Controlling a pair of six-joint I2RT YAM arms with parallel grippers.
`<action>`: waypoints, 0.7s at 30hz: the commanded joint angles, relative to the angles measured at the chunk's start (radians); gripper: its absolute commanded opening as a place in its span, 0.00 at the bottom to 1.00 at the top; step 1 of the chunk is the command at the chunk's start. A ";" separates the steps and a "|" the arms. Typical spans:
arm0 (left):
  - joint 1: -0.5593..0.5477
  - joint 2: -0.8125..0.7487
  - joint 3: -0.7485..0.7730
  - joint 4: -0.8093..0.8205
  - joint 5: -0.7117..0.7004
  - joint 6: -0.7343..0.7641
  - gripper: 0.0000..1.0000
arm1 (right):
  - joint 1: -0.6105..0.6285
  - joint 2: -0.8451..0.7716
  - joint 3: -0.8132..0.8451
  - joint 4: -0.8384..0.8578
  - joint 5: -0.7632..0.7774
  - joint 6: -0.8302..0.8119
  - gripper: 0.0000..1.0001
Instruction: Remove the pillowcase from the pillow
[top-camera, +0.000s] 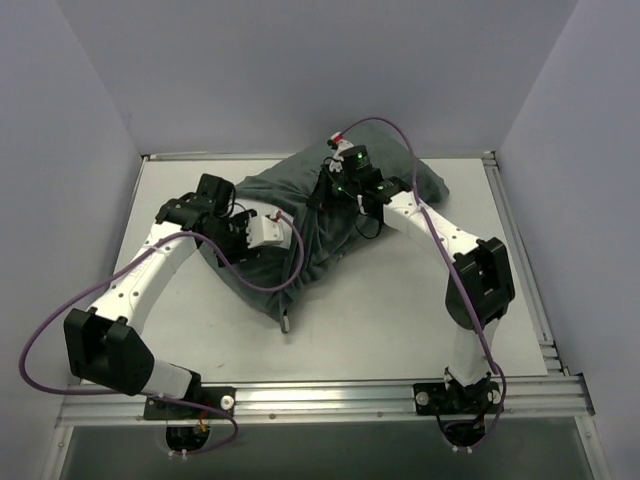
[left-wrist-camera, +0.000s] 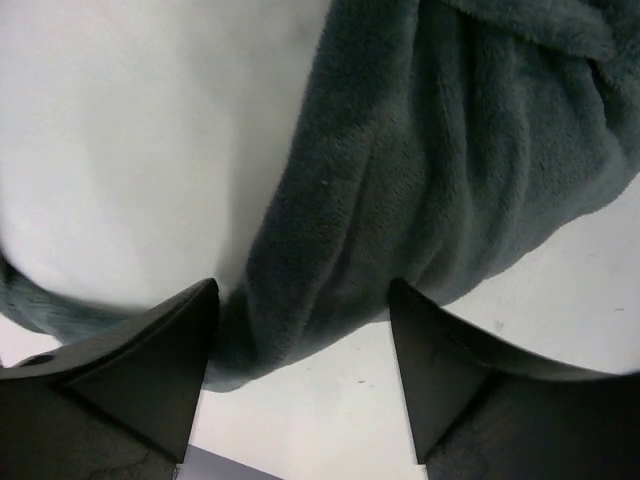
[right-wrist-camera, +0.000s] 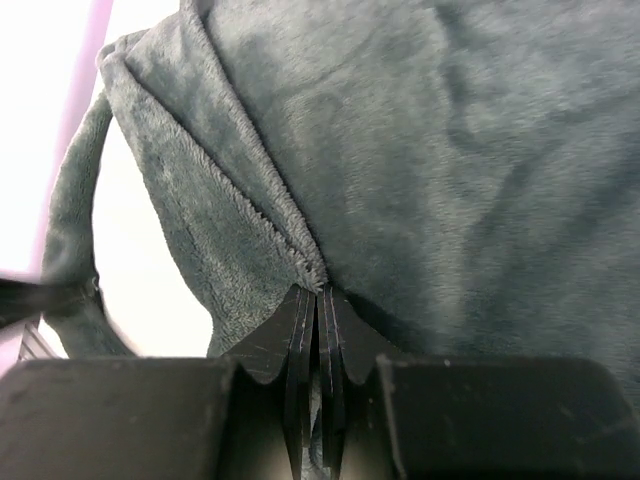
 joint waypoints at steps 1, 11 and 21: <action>0.015 -0.040 -0.067 -0.053 0.009 0.056 0.62 | -0.050 -0.068 -0.007 -0.025 0.041 0.011 0.00; 0.018 -0.270 -0.416 -0.009 -0.083 0.028 0.02 | -0.261 -0.108 -0.057 -0.022 0.080 0.045 0.00; 0.053 -0.387 -0.589 0.077 -0.129 -0.043 0.02 | -0.364 -0.034 -0.077 -0.088 0.140 -0.032 0.00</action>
